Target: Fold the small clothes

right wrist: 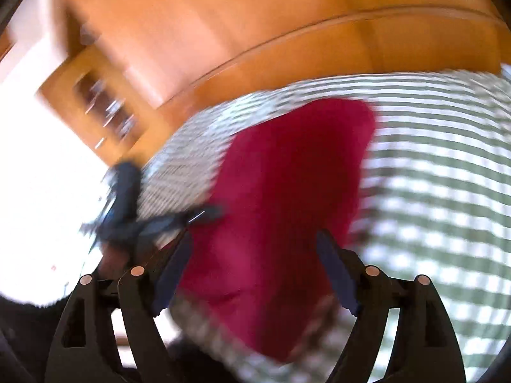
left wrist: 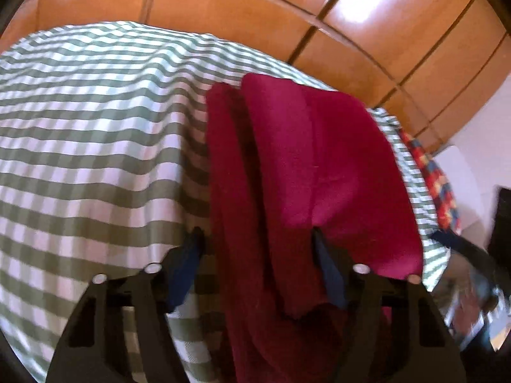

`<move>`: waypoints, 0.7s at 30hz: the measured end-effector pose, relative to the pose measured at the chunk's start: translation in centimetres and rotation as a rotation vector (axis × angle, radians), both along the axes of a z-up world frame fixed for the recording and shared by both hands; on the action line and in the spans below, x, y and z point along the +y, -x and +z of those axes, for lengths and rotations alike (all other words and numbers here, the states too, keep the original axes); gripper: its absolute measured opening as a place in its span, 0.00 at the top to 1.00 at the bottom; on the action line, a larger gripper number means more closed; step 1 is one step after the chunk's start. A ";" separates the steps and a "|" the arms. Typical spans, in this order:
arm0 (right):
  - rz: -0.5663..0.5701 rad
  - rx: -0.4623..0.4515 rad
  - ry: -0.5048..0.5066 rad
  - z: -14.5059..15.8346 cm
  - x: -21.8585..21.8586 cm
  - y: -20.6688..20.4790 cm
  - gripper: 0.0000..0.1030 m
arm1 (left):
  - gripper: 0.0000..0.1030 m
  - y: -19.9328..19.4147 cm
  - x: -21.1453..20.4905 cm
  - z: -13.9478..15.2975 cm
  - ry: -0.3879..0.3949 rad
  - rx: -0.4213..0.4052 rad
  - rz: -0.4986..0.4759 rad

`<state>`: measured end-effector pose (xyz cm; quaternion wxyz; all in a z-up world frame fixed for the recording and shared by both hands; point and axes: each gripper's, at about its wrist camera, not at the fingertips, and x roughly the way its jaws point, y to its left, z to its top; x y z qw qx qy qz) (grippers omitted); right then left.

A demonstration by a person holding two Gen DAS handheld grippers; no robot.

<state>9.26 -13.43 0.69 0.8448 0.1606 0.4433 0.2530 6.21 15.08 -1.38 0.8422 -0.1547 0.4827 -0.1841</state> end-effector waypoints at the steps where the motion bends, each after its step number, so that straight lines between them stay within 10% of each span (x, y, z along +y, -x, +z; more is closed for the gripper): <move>1: -0.039 0.017 -0.001 -0.6 -0.9 -1.1 0.23 | 0.42 0.0 -0.1 -0.1 0.005 -0.011 -0.015; 9: -0.035 0.205 -0.142 -7.3 0.2 -8.8 0.27 | 0.55 -0.4 -0.1 -0.5 0.065 -0.035 -0.062; 11: -0.031 0.221 -0.187 -7.8 0.2 -9.0 0.47 | 0.61 -0.1 0.4 -0.8 0.107 -0.039 -0.058; 14: -0.019 0.170 -0.141 -6.1 -0.3 -7.3 0.66 | 0.68 -0.3 0.3 -0.8 0.159 -0.046 -0.068; 21: -0.117 -0.034 -0.041 1.0 -4.2 -5.5 0.70 | 0.70 -3.7 -5.3 1.6 0.161 -0.091 -0.194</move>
